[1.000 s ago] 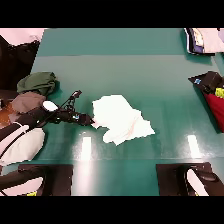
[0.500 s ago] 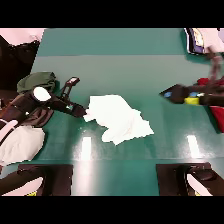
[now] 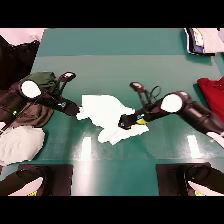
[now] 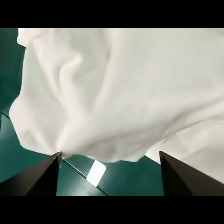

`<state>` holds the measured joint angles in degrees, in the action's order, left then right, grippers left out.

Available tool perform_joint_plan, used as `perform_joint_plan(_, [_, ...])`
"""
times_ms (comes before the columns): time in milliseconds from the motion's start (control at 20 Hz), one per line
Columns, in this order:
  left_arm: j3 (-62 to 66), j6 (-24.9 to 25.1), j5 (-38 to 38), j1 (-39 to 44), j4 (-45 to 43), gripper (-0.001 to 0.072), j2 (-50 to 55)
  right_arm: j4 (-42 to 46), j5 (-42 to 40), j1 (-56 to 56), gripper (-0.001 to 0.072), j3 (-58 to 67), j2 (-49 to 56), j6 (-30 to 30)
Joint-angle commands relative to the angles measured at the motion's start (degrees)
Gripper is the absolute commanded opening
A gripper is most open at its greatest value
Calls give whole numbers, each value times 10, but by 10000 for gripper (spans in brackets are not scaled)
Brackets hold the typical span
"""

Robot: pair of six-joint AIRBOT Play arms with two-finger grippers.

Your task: Fold the shirts.

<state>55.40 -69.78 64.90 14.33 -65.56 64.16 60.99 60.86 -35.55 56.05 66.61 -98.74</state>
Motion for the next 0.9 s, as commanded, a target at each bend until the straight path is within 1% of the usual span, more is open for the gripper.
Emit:
perform_joint_plan(0, [2, -4, 13, 0, -4, 28, -2, 2, -36, -39, 362, 0, 47, -18])
perform_joint_plan(50, [2, -6, 16, 0, -4, 27, -2, 7, -37, -40, 82, 0, 52, -17])
perform_joint_plan(100, [2, -8, 17, 0, -4, 27, -2, 8, -39, -40, 20, 0, 50, -3])
perform_joint_plan(150, [3, -8, 16, 0, -5, 27, -3, 12, -41, -35, 20, 0, 42, 10])
perform_joint_plan(250, [20, -8, 16, -2, -7, 27, -17, 41, -37, -18, 19, 0, 8, 8])
perform_joint_plan(400, [101, -10, 31, -2, -27, 27, -54, 50, -32, 50, 19, 0, -92, 7])
perform_joint_plan(500, [175, -29, 43, -2, -53, 27, -86, 46, -33, 118, 19, 1, -186, 7])
perform_joint_plan(650, [301, -54, 58, -2, -94, 27, -130, 49, -26, 249, 18, 22, -332, 10])
perform_joint_plan(750, [383, -55, 72, -2, -105, 27, -147, 50, -7, 350, 18, 67, -395, 31])
perform_joint_plan(850, [461, -71, 87, -2, -106, 27, -154, 50, 16, 451, 18, 120, -428, 59])
